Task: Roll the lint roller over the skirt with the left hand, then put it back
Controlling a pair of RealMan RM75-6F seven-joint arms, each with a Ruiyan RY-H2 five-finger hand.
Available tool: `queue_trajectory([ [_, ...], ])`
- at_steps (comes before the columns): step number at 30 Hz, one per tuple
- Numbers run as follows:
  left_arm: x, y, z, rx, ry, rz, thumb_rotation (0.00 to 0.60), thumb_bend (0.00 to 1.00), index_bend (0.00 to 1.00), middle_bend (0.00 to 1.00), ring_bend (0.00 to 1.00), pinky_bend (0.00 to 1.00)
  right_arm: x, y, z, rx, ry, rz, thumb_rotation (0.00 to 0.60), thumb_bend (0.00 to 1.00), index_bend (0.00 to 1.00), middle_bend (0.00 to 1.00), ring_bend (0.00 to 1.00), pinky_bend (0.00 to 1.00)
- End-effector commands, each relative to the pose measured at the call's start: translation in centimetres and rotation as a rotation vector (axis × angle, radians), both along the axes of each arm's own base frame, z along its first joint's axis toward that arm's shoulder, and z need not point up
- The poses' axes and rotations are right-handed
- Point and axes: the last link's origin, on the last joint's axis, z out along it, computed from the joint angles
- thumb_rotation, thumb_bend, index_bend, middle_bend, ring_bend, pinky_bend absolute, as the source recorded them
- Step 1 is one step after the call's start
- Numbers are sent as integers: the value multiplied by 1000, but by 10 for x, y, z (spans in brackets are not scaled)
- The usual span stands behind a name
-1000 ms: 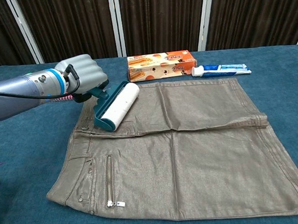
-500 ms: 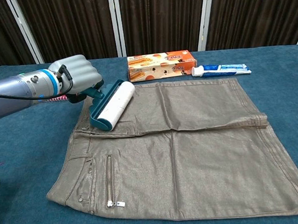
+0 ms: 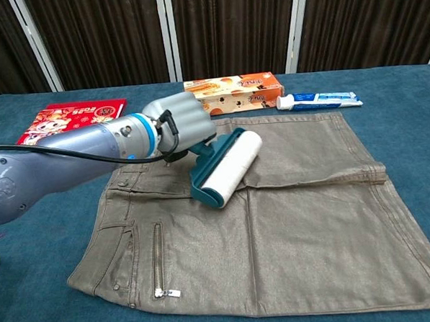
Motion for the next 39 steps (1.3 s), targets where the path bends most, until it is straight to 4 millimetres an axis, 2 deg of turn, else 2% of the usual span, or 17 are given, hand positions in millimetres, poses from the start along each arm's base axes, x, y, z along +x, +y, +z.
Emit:
queue_trajectory([
  [1, 15, -7, -10, -19, -1, -26, 600, 957, 641, 451, 384, 448, -1, 0, 1, -2, -1, -4, 600, 0, 0, 0, 0, 0],
  [7, 26, -13, -19, -33, 7, -47, 600, 955, 641, 451, 384, 447, -3, 1, 4, -12, -6, -9, 600, 0, 0, 0, 0, 0],
  [16, 14, -7, -14, -9, 37, -24, 600, 955, 641, 451, 384, 447, -4, 1, 6, -14, -7, -11, 600, 0, 0, 0, 0, 0],
  [19, 2, -1, -5, 11, 55, -6, 600, 954, 641, 451, 384, 447, -4, 2, 6, -15, -6, -9, 600, 0, 0, 0, 0, 0],
  [26, -45, 19, 29, 75, 124, 57, 600, 956, 640, 451, 384, 447, -2, 2, 5, -13, -4, -7, 600, 0, 0, 0, 0, 0],
  [28, -72, 25, 45, 102, 146, 112, 600, 956, 640, 451, 384, 447, 0, 2, 4, -10, -4, 0, 600, 0, 0, 0, 0, 0],
  [30, -90, 27, 55, 115, 156, 140, 600, 956, 640, 451, 384, 447, 1, 1, 3, -8, -2, 3, 600, 0, 0, 0, 0, 0],
  [39, -123, 31, 79, 151, 142, 209, 600, 956, 641, 450, 383, 447, 4, 0, -1, 3, 1, 12, 600, 0, 0, 0, 0, 0],
])
